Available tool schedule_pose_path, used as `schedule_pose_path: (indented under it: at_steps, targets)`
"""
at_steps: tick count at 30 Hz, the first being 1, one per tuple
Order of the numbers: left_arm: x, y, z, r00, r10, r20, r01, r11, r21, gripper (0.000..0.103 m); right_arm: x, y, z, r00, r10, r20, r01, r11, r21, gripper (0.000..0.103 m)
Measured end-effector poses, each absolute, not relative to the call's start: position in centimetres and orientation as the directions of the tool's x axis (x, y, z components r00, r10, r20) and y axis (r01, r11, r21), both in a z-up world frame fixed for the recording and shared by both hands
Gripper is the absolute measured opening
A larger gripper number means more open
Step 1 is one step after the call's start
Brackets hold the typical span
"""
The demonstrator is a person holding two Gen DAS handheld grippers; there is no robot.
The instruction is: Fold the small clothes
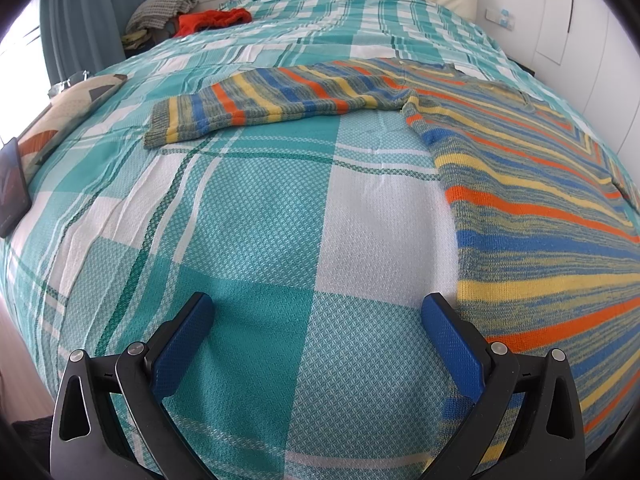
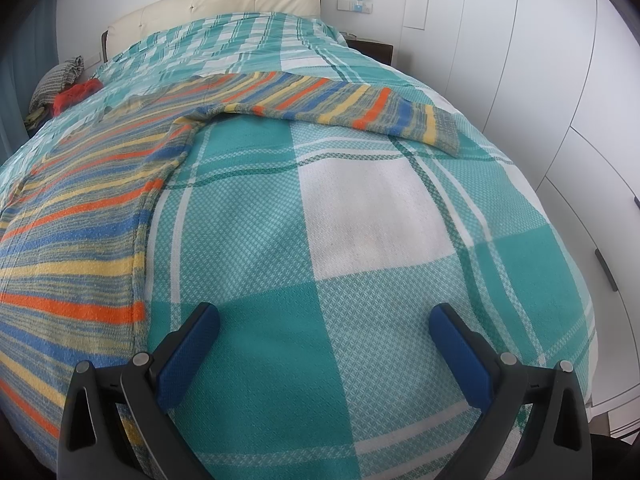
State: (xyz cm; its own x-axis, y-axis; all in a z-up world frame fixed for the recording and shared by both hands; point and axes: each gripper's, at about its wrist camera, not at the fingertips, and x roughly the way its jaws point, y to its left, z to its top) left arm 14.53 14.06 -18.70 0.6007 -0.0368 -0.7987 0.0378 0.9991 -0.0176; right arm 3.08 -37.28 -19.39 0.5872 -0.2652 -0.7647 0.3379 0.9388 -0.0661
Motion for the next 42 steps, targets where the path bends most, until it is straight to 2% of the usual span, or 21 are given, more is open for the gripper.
schedule_pose_path:
  at_steps: [17,21,25,30,34,36,42]
  targets:
    - [14.5,14.2,-18.0,0.598,-0.040,-0.801,0.030,0.999,-0.028,0.103,3.0,-37.2,-19.4,0.587,-0.266,-0.764,0.339,0.938,-0.067,0.103]
    - [14.8,15.1,-16.3,0.647,-0.142,-0.749,0.046,0.988,-0.148,0.103,3.0,-37.2,-19.4,0.587,-0.266,-0.765,0.339,0.939,-0.066,0.103]
    - [19.1,15.1,-15.4,0.658,-0.060,-0.751,0.038,0.998,-0.047,0.103,3.1,-37.2,-19.4,0.587,-0.266,-0.765,0.335,0.940,-0.070,0.103]
    - [24.6,13.9,-16.9,0.606,-0.044,-0.794,0.090,0.996,0.013,0.102,3.2,-37.1,-19.3,0.590,-0.272,-0.761,0.336,0.939,-0.075,0.103]
    - [26.3,13.3,-16.8,0.681,0.017,-0.732,0.070,0.994,0.089,0.103,3.3,-37.1,-19.3,0.590,-0.271,-0.761,0.335,0.939,-0.076,0.103]
    - [27.7,13.1,-18.6,0.630,0.068,-0.774,0.056,0.990,0.132,0.103,3.3,-37.2,-19.4,0.588,-0.270,-0.762,0.334,0.940,-0.075,0.103]
    - [27.6,14.5,-18.9,0.622,-0.003,-0.783,0.059,0.997,0.043,0.103,3.5,-37.3,-19.5,0.591,-0.265,-0.762,0.325,0.943,-0.076,0.103]
